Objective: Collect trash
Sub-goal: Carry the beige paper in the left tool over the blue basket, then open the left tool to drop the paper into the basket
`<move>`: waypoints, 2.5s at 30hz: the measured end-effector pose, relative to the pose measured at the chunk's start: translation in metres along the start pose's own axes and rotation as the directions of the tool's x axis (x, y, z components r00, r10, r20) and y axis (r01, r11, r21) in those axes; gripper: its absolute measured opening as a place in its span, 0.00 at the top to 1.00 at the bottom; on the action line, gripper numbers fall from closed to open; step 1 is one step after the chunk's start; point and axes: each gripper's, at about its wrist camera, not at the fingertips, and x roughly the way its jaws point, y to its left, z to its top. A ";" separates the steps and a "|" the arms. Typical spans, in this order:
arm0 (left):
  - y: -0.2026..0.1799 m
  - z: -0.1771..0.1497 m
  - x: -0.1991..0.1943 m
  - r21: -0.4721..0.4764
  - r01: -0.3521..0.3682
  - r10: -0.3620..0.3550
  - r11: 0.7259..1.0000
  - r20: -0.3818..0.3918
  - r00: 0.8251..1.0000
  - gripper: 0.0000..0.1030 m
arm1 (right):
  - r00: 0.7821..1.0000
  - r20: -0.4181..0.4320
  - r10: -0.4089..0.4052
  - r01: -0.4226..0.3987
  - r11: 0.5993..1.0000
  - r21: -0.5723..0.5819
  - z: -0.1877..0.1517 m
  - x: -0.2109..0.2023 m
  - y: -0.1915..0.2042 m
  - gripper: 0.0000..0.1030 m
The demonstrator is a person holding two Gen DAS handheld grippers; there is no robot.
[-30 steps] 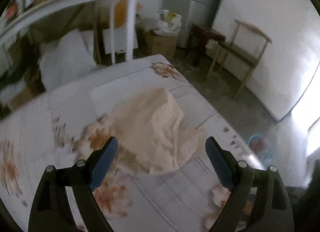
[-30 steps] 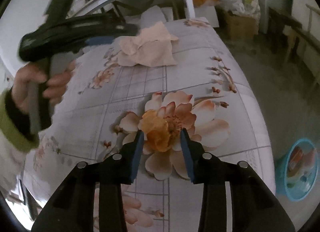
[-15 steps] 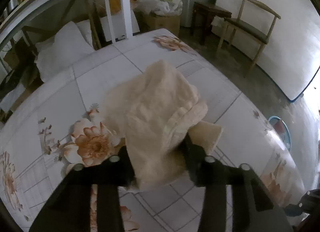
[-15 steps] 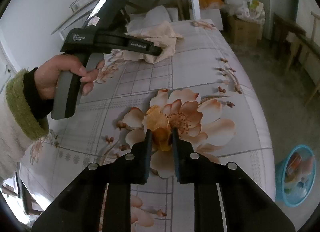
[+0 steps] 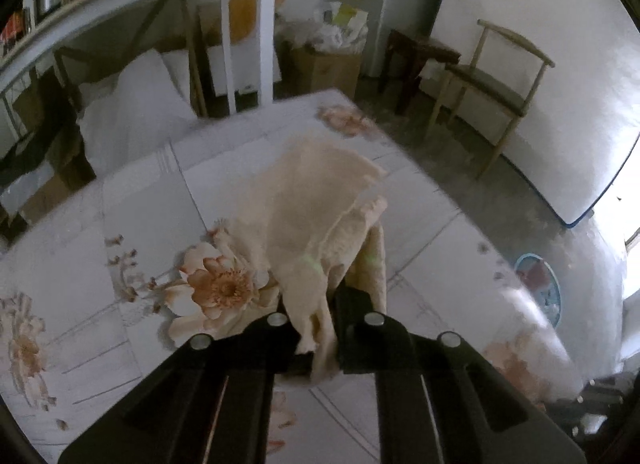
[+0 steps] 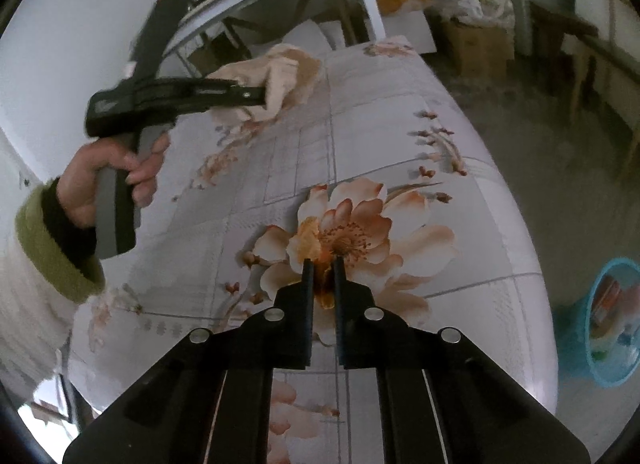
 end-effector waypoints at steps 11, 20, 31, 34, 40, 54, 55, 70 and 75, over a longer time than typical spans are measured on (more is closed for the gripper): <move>-0.089 0.007 -0.078 0.172 0.130 -0.148 0.977 0.095 0.985 0.93 | 0.986 0.166 0.020 -0.047 0.986 0.160 -0.013 -0.077 -0.045 0.93; -0.216 0.006 -0.075 0.325 0.313 -0.328 0.892 -0.010 0.945 0.93 | 0.947 0.283 -0.153 0.032 0.920 0.391 -0.071 -0.161 -0.131 0.93; -0.387 -0.013 0.006 0.423 0.464 -0.359 0.779 -0.306 0.882 0.93 | 0.890 0.215 -0.401 0.152 0.707 0.690 -0.168 -0.214 -0.257 0.93; -0.430 -0.023 0.047 0.408 0.492 -0.316 0.769 -0.427 0.847 0.93 | 0.897 0.197 -0.395 0.134 0.669 0.731 -0.185 -0.207 -0.279 0.93; -0.482 -0.040 0.153 0.280 0.500 -0.227 0.819 -0.642 0.732 0.93 | 0.915 0.145 -0.375 0.130 0.616 0.777 -0.204 -0.179 -0.320 0.93; -0.536 -0.057 0.304 0.172 0.353 -0.143 0.920 -0.690 0.710 0.62 | 0.933 0.035 -0.359 0.178 0.541 0.822 -0.211 -0.120 -0.405 0.91; -0.536 -0.056 0.308 0.164 0.342 -0.143 0.925 -0.684 0.715 0.57 | 0.934 0.031 -0.357 0.182 0.547 0.817 -0.206 -0.113 -0.411 0.89; -0.499 -0.006 0.232 -0.008 0.442 -0.366 0.897 -0.575 0.732 0.28 | 0.911 0.047 -0.410 0.207 0.553 0.807 -0.199 -0.134 -0.399 0.50; -0.462 0.021 0.145 -0.011 0.549 -0.485 0.836 -0.483 0.729 0.25 | 0.893 0.116 -0.435 0.177 0.576 0.798 -0.202 -0.174 -0.365 0.49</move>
